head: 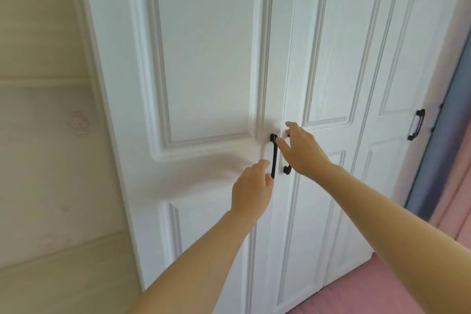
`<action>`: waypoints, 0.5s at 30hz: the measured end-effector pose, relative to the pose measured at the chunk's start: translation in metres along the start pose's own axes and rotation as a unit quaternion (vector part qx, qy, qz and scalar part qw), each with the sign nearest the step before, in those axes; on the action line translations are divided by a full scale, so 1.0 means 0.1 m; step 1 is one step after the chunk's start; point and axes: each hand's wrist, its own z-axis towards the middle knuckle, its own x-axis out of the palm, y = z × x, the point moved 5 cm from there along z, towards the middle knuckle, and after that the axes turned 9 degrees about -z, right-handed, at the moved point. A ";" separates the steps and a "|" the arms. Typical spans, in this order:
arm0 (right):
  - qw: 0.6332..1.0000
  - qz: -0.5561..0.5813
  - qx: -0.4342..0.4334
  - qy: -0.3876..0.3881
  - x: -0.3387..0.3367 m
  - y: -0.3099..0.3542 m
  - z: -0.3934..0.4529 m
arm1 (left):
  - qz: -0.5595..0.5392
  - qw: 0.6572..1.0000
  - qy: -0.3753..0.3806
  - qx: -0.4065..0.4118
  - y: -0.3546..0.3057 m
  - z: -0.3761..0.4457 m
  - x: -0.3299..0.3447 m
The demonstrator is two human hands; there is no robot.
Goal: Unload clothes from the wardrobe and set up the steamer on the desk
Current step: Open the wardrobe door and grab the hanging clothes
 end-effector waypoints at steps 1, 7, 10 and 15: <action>0.999 0.033 0.008 -0.003 0.00 -0.03 0.07 | -0.016 1.000 -0.006 -0.012 0.01 0.05 0.05; 0.992 0.125 0.025 0.015 0.04 -0.13 0.36 | -0.097 0.993 -0.039 -0.046 0.08 0.23 0.35; 0.989 0.143 0.025 0.007 0.01 -0.13 0.42 | -0.120 0.989 -0.055 -0.061 0.10 0.29 0.40; 0.983 0.180 0.039 0.012 -0.04 -0.12 0.50 | -0.115 0.988 -0.071 -0.069 0.06 0.32 0.38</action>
